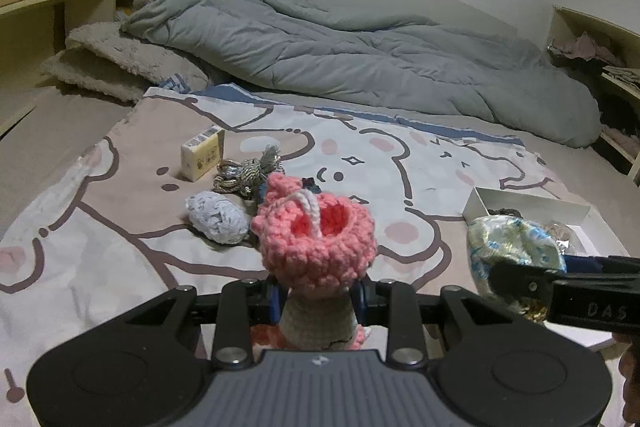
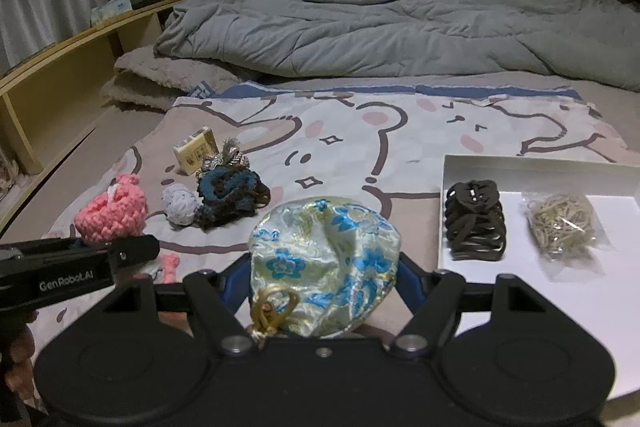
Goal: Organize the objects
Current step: 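Carry the crocheted doll and silk pouch over the white box with both tools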
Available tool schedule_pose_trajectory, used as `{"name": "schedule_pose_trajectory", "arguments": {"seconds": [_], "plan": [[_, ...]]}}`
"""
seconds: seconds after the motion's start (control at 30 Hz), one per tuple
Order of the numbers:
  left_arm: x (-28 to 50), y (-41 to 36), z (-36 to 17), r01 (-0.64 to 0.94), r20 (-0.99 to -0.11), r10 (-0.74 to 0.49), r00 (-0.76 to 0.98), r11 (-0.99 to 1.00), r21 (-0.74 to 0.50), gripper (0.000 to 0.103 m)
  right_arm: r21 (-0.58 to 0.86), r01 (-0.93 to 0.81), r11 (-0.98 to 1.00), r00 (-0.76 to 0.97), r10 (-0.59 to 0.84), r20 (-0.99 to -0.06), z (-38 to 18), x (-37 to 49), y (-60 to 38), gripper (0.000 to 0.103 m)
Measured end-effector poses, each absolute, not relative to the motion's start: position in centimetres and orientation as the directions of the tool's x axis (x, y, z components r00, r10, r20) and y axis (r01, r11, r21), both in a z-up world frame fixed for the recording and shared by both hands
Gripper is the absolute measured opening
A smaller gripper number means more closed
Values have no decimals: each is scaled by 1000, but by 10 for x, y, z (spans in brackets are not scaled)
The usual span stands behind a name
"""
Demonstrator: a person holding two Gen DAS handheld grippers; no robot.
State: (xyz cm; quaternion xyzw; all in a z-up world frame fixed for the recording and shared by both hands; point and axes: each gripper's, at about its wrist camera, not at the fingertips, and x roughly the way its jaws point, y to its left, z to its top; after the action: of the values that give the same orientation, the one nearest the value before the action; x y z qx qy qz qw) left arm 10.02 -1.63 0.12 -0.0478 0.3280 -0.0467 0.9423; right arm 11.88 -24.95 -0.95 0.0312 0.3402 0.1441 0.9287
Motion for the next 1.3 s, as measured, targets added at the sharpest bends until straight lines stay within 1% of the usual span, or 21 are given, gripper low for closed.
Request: {"name": "schedule_pose_trajectory", "arguments": {"seconds": [0.17, 0.33, 0.43, 0.6, 0.9, 1.13, 1.23, 1.3], "plan": [[89, -19, 11, 62, -602, -112, 790, 993, -103, 33, 146, -258, 955, 740, 292, -606, 0, 106, -254, 74], [79, -31, 24, 97, -582, -137, 802, 990, -100, 33, 157, -264, 952, 749, 304, -589, 10, 95, -267, 74], [75, -42, 34, 130, -568, -163, 807, 987, -99, 33, 172, -264, 949, 751, 315, -581, 17, 90, -279, 74], [68, -69, 50, 191, -540, -213, 814, 977, -98, 33, 157, -252, 955, 767, 296, -569, 28, 81, -304, 74], [71, -137, 67, 324, -507, -335, 794, 939, -113, 33, 119, -178, 977, 804, 214, -555, 42, 76, -369, 74], [82, -190, 61, 413, -521, -427, 739, 898, -151, 33, 105, -93, 990, 812, 136, -568, 39, 77, -426, 74], [86, -205, 55, 445, -547, -470, 693, 875, -188, 33, 97, -58, 994, 813, 104, -574, 35, 77, -447, 74], [91, -213, 48, 462, -578, -506, 641, 855, -236, 33, 97, -44, 994, 811, 92, -578, 32, 77, -459, 74]]}}
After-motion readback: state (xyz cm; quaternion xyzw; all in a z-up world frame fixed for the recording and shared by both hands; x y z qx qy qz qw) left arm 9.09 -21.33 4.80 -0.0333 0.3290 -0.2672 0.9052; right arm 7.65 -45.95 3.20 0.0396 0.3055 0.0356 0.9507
